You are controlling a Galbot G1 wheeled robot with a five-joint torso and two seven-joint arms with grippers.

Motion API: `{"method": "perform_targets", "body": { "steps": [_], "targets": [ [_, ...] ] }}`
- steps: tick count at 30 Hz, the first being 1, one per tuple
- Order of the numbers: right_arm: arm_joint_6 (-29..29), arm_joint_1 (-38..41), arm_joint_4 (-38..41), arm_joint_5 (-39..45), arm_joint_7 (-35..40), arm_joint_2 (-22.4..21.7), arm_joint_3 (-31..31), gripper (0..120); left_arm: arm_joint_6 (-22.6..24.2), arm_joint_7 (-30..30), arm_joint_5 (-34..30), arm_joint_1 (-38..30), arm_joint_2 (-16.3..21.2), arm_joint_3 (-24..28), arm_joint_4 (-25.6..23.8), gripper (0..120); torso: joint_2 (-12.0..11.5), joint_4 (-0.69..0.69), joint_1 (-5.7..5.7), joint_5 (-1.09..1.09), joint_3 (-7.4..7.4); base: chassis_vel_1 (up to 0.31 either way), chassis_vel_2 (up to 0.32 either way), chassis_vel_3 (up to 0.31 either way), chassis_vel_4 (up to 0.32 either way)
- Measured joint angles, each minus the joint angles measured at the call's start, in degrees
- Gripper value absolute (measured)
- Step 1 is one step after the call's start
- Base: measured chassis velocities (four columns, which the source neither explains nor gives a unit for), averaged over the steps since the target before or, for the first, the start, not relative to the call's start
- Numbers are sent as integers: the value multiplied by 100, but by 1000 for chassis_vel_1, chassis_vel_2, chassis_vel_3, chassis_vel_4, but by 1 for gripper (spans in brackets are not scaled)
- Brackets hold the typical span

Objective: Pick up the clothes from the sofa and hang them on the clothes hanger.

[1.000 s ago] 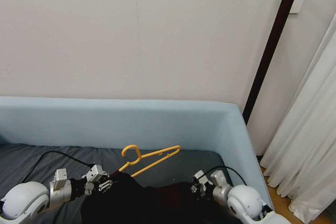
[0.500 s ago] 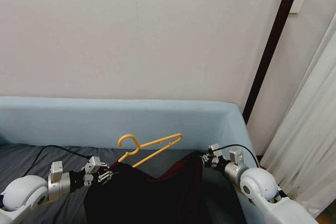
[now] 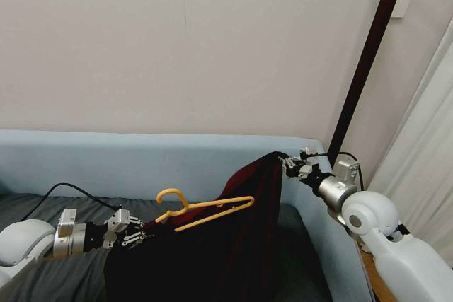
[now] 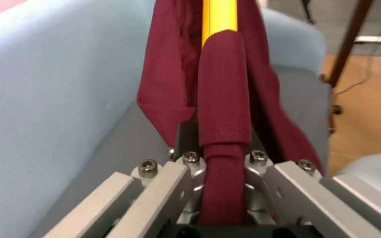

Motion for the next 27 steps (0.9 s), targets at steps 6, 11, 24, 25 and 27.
{"method": "perform_targets", "body": {
  "steps": [6, 11, 24, 25, 27],
  "targets": [
    [313, -244, 360, 121, -291, -76, 141, 0, 5, -288, 73, -138, -93, 100, 104, 1, 0, -1, 0, 0, 0, 0, 0, 0, 0],
    [718, -461, 723, 213, -525, -62, 164, 0, 7, -574, 34, -224, -118, 116, 131, 1, 0, 0, 0, 0, 0, 0, 0, 0, 0],
    [1471, -1168, 1021, 841, -1951, -50, 126, 0, -7, -916, -432, -244, -18, -62, -49, 1, 0, 0, 0, 0, -1, 0, 0, 0, 0],
    [1505, -1250, 1004, 762, -2080, -54, 76, 0, -5, -955, -478, -256, -20, -67, -86, 1, 0, 0, 0, 0, -1, 0, 0, 0, 0],
    [1560, -1382, 971, 555, -2280, -50, -25, 0, 6, -1021, -551, -277, -23, -70, -166, 1, 0, 0, 0, 0, -1, 0, 0, 0, 0]
  ]
}}
